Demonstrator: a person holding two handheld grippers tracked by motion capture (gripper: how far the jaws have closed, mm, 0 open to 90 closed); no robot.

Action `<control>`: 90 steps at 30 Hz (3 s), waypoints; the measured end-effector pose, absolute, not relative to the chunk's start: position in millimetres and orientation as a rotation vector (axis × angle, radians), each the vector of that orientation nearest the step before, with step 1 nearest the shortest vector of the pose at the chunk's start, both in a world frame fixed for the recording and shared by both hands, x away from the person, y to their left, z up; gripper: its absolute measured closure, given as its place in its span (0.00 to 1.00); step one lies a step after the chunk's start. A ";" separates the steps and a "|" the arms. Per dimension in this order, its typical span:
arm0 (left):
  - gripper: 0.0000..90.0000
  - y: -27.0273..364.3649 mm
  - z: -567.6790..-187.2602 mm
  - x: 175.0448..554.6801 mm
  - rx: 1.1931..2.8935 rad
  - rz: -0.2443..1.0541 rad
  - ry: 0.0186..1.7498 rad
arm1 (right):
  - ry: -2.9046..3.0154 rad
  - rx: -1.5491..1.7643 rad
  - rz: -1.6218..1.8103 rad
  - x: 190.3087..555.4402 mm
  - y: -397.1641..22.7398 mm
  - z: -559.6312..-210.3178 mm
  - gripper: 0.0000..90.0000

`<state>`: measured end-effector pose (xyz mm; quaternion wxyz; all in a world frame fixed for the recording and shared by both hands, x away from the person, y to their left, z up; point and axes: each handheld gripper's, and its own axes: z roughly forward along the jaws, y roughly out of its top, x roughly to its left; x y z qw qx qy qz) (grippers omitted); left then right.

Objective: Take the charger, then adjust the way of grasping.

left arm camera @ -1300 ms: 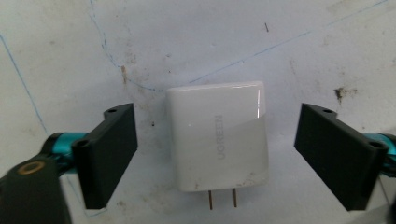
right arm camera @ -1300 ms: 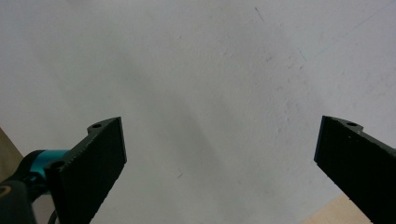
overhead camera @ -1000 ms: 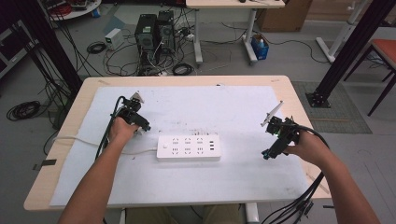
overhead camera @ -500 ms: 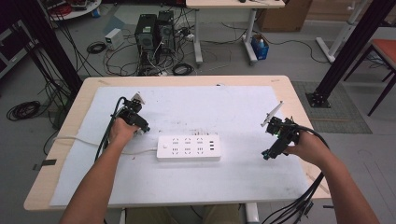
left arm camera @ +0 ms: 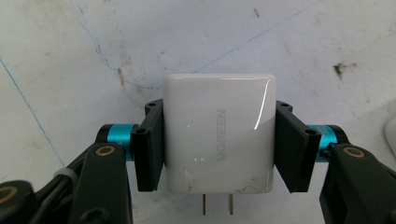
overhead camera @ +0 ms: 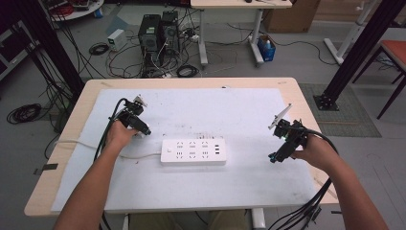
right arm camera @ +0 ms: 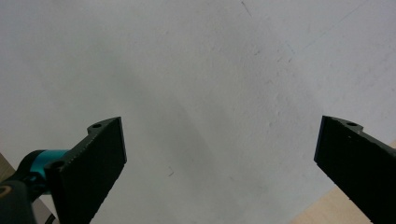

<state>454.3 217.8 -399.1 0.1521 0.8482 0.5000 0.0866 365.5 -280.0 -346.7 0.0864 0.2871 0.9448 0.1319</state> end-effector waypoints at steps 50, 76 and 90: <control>0.47 143.4 -292.5 349.5 2.579 0.176 0.425 | 2.622 1.046 0.815 325.2 -244.4 -320.6 0.02; 0.47 103.5 -283.9 339.2 2.589 0.187 0.309 | 2.600 1.133 0.953 316.5 -225.5 -313.0 0.02; 0.47 63.4 -293.1 335.0 2.630 0.206 0.202 | 2.602 1.216 1.207 318.3 -219.6 -314.2 0.02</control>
